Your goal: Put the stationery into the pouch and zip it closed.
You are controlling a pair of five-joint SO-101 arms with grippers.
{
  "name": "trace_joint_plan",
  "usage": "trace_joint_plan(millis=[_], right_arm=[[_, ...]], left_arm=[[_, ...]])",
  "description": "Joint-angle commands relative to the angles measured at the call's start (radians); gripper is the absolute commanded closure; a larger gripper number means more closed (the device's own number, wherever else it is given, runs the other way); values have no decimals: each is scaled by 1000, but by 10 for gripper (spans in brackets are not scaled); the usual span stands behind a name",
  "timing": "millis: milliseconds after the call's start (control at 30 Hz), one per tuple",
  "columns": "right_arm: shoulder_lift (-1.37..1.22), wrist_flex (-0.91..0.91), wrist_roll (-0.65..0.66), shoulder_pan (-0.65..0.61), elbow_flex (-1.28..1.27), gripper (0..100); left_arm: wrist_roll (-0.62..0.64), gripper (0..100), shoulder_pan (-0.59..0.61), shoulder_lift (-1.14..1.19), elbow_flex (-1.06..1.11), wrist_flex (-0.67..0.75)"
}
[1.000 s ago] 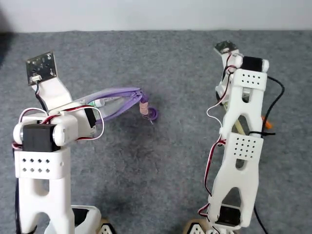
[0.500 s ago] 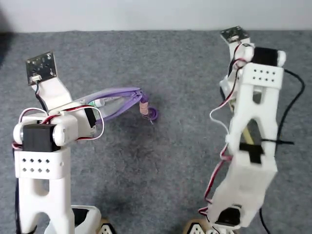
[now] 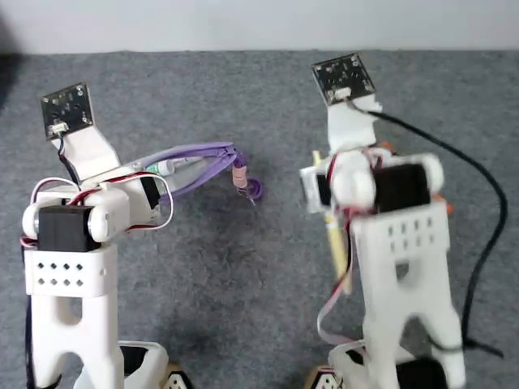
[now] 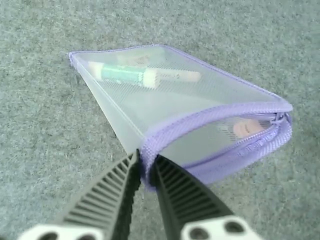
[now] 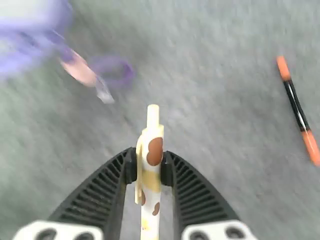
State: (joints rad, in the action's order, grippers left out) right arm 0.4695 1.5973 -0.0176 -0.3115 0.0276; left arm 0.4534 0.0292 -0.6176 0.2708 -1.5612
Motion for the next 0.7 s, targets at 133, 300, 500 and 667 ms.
trace_joint_plan(millis=[133, 300, 500, 667], right_arm=[[277, -447, -190, -168, -275, 991], [371, -820, -232, -262, -454, 991], [392, -1276, -230, -344, -620, 991], [390, -1590, -226, -390, -744, 991]], left_arm=[[6, 989, -11, 2, -7, 21], [6, 989, -11, 2, -7, 23], [6, 989, -11, 2, -7, 21], [6, 989, -11, 2, -7, 21]])
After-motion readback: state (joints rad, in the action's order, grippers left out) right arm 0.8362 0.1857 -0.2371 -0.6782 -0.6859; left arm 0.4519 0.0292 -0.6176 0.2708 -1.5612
